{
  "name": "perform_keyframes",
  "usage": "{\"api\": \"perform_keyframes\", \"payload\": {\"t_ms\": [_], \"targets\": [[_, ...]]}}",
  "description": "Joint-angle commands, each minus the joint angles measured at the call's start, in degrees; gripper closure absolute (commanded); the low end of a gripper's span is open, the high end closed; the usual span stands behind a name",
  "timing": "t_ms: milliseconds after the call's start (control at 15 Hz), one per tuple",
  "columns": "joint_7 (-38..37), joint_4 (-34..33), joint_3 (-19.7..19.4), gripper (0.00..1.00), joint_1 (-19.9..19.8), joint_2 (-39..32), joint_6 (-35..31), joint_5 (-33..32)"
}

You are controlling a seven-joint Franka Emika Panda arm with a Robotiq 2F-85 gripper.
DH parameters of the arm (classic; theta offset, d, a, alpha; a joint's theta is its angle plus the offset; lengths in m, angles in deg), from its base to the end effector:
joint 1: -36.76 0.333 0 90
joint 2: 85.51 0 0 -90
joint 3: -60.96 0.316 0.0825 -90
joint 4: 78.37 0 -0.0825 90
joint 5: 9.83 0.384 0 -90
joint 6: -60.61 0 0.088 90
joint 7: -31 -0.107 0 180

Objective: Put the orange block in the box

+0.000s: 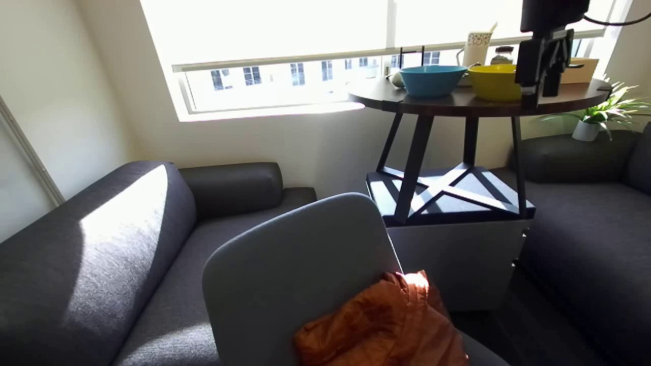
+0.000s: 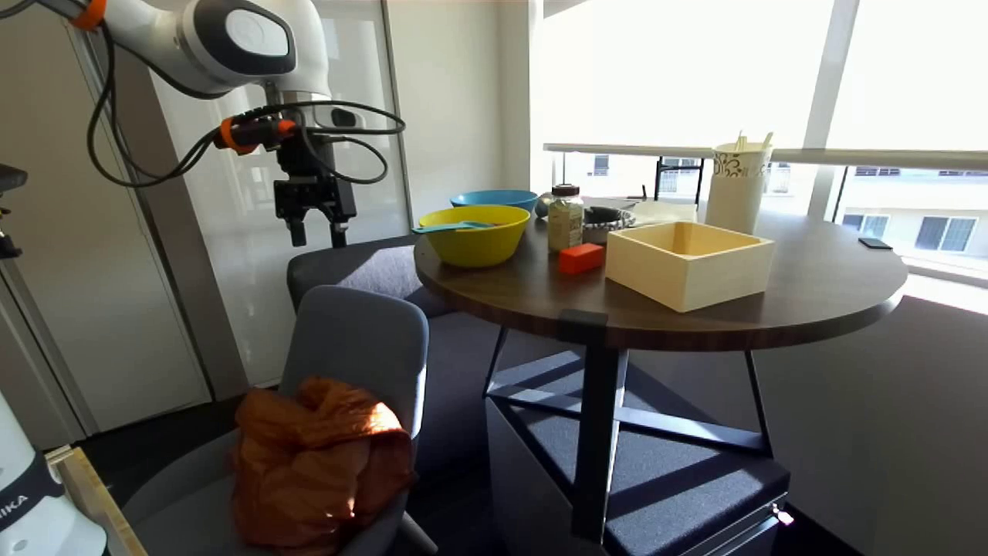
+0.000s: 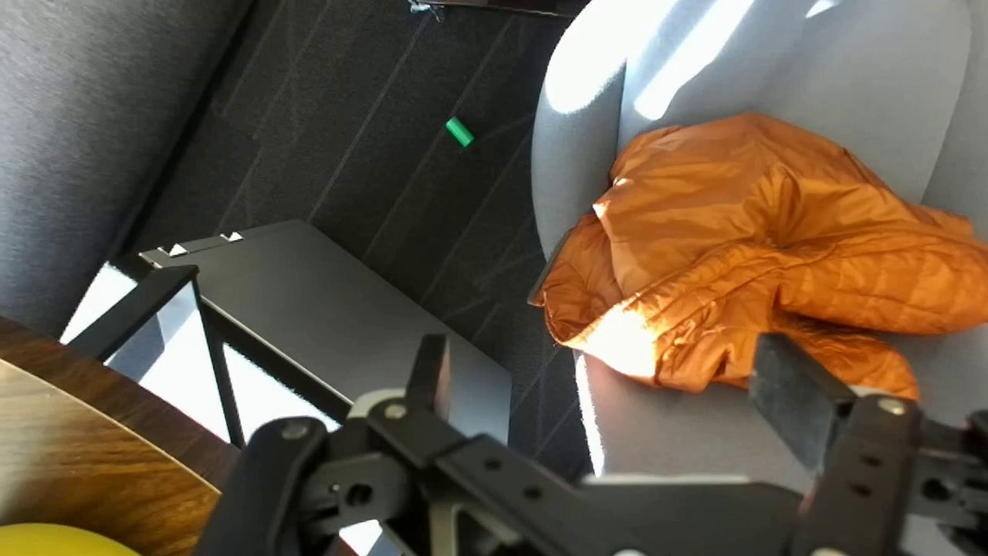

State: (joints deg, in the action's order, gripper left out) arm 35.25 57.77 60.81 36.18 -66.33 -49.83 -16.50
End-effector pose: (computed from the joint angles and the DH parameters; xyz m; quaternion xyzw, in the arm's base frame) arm 0.4291 -0.0136 0.4421 0.9955 0.0541 -0.0590 0.0503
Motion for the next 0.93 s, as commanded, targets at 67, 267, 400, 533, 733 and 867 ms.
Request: {"api": "perform_keyframes", "payload": {"t_ms": [67,267,400,533,733,867], "targets": [[-9.59,-5.33,-0.41,0.0,-1.55,1.09,2.12,1.99],[-14.89,-11.13,-1.29,0.0,-3.54,1.72,3.71,1.41],[-17.98,-14.06,-1.99,0.0,-5.52,1.45,2.2,-0.06],[-19.79,-16.53,-3.36,0.0,-7.79,0.69,0.15,-1.02],[-15.04,-20.27,-8.11,0.0,-9.9,-1.67,-1.85,1.67],[-9.91,-22.65,-11.7,0.0,-10.65,-3.78,-3.33,3.2]]}}
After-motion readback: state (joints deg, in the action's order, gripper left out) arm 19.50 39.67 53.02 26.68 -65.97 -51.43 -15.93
